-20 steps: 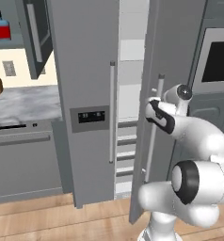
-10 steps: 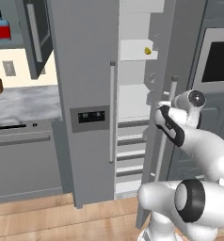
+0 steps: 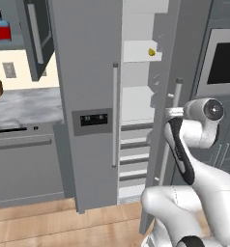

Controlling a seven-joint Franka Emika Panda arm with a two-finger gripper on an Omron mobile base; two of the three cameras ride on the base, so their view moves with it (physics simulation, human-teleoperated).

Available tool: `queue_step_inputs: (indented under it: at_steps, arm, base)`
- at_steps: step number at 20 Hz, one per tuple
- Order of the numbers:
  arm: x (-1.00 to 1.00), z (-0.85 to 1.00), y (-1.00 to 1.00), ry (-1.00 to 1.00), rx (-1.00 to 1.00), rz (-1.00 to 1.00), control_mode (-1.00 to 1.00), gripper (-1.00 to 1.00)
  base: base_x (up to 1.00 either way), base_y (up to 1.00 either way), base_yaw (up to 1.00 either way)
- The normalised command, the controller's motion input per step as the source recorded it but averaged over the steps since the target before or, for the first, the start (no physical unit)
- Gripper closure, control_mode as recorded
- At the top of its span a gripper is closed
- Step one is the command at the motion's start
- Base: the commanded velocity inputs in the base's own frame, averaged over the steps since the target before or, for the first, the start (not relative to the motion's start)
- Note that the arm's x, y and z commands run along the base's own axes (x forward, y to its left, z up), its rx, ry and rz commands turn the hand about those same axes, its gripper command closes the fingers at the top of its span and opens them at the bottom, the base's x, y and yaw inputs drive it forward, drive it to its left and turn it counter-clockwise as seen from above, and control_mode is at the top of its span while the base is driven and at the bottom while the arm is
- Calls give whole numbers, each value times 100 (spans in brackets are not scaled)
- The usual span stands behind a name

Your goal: There is a bowl on the dining counter. Grab a lemon wedge from the fridge and place it in the bowl. Then get the liquor bottle and glass cup from the cabinet and place them next to the bowl.

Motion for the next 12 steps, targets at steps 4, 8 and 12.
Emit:
queue_step_inputs:
  at_steps: [4, 8, 12]
  arm:
    - [-7, 73, 98, 4, -34, -1, -100, -100]
    - [2, 53, 100, 8, -46, -7, -100, -100]
    - [23, 32, 77, 3, -39, -2, -100, -100]
  base:
    - [0, 0, 0]
    - [0, 0, 0]
    - [0, 0, 0]
